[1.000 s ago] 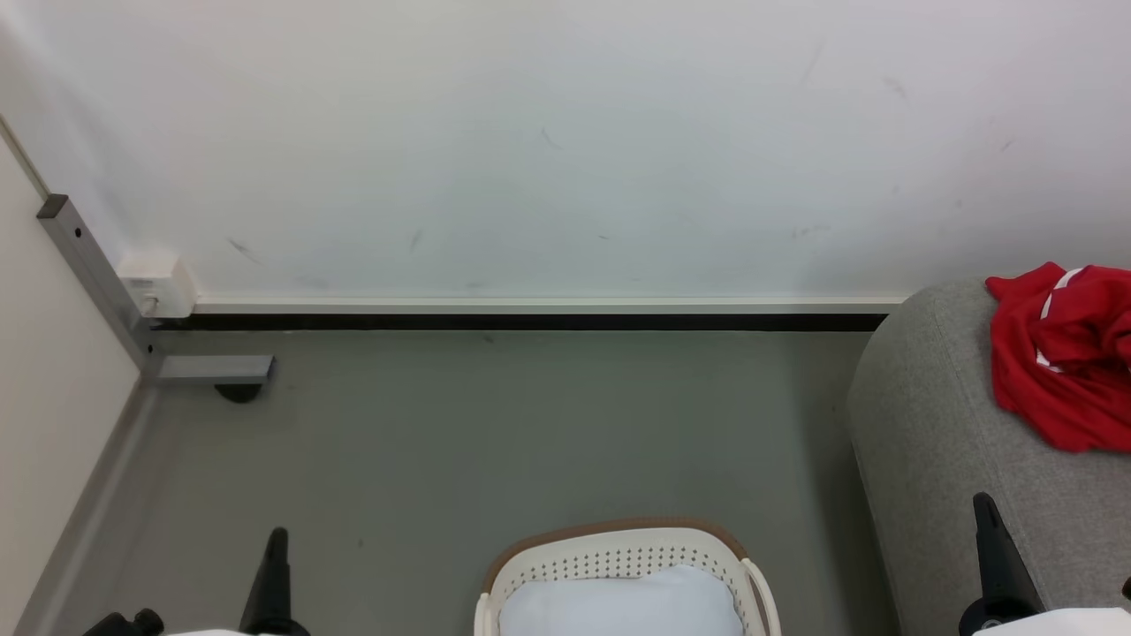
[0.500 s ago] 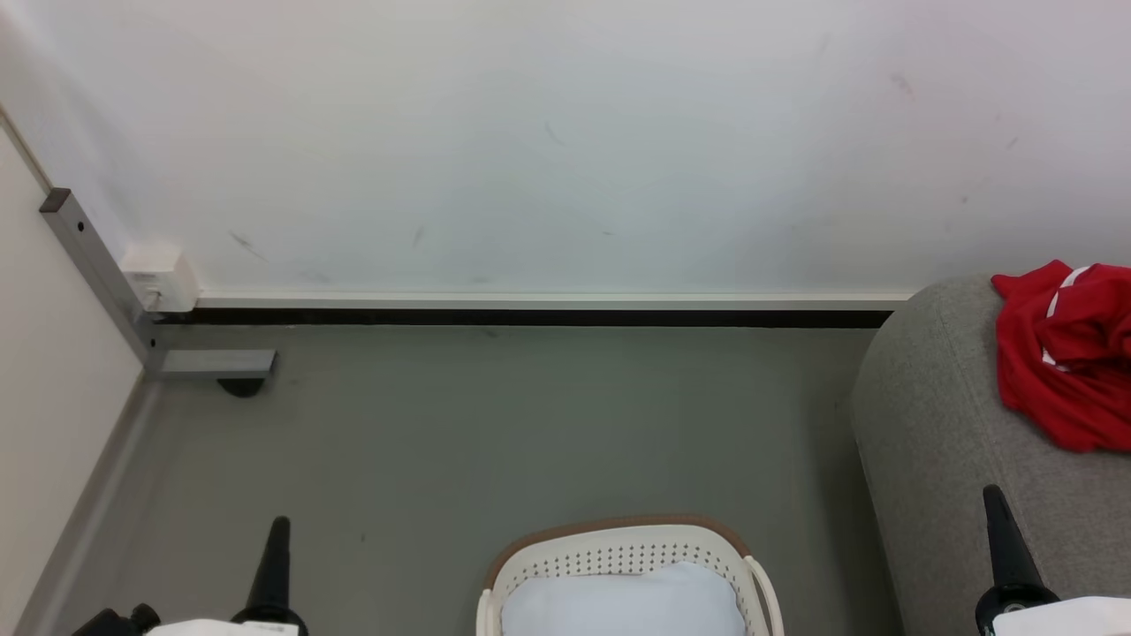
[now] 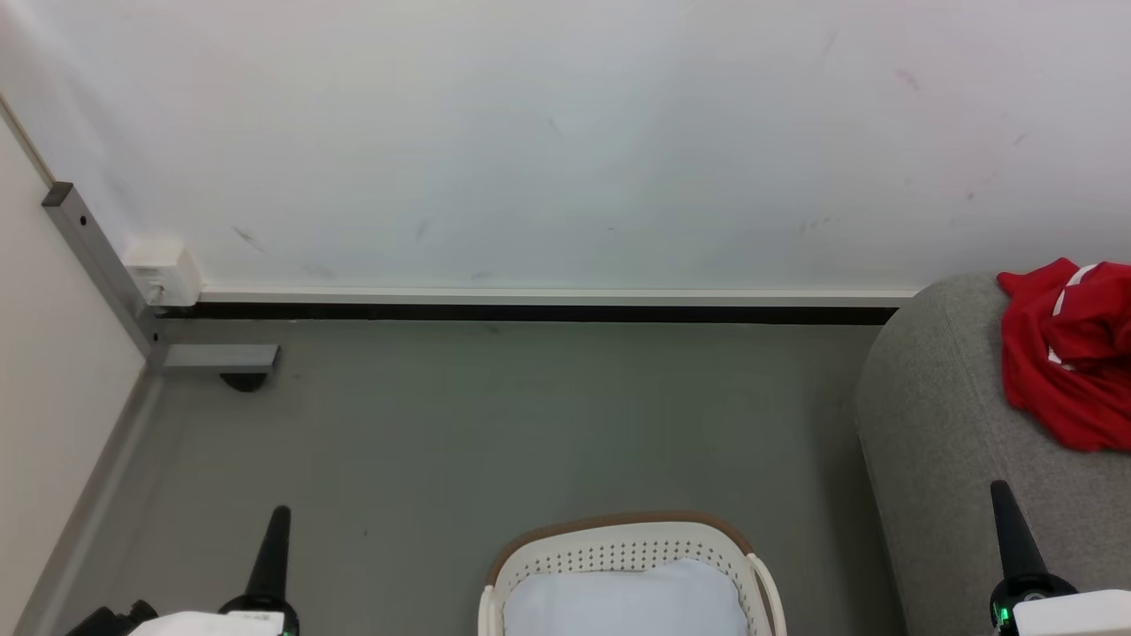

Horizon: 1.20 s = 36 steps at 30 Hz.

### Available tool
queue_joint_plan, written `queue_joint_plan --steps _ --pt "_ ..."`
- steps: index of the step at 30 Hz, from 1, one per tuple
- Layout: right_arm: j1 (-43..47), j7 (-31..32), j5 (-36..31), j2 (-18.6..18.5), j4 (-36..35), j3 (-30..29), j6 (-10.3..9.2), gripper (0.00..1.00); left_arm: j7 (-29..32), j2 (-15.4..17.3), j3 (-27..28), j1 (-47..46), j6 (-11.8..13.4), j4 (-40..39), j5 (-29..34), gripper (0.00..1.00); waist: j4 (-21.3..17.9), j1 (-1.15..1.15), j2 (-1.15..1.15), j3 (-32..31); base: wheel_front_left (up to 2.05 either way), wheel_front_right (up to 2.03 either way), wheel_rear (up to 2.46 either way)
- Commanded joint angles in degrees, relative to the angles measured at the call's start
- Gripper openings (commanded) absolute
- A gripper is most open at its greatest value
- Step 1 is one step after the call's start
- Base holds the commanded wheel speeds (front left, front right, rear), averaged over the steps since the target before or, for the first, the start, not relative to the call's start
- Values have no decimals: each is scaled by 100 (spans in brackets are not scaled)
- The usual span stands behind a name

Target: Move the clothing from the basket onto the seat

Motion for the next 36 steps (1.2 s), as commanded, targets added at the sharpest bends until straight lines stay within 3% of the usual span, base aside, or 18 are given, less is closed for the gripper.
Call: queue_joint_plan --steps 1,36 --pt "-120 40 145 8 -18 -49 -7 0 45 49 35 -122 -37 -75 -199 0 3 0 0 4 0 0 0" --pt "-209 490 1499 137 31 -384 -10 0 482 58 93 -235 -46 -139 -1734 0 78 0 0 102 0 0 0"
